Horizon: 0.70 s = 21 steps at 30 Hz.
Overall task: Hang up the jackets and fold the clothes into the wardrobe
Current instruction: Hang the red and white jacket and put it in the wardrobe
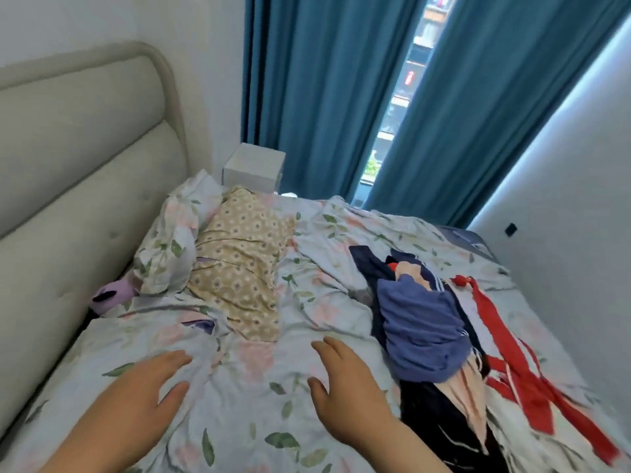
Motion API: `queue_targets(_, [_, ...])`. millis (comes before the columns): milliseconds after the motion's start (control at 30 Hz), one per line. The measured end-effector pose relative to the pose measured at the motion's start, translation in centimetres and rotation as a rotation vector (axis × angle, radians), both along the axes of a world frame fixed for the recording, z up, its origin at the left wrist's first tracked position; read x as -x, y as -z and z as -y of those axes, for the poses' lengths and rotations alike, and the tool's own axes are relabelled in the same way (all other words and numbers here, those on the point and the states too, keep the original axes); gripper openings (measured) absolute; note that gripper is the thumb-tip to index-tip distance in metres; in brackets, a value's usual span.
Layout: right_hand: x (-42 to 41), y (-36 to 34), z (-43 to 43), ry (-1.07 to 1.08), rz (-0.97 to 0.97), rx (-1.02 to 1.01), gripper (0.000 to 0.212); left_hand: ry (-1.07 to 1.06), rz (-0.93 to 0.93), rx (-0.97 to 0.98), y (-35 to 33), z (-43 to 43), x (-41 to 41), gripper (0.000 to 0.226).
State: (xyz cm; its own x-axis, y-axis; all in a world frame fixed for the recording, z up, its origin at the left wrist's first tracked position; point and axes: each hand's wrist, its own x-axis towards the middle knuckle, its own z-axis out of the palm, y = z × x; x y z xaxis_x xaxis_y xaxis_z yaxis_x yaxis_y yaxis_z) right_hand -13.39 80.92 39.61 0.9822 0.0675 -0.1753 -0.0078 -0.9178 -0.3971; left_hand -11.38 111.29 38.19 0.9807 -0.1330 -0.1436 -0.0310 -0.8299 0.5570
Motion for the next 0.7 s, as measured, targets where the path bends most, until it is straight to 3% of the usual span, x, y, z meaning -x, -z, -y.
queue_targets(233, [7.0,0.1,4.2,0.353,-0.026,-0.031,0.061,0.277,-0.062,0.081,-0.6,8.6,-5.1,0.031])
queue_targets(400, [12.6,-0.6,8.7,0.635,0.053,-0.071,0.056,0.602,-0.11,-0.022,-2.1,16.2,-5.2,0.039])
queue_targets(700, [23.3,-0.7,18.9,1.031,0.188,-0.01,0.055,0.979,0.164,-0.087,-4.7,32.3,-1.7,0.06])
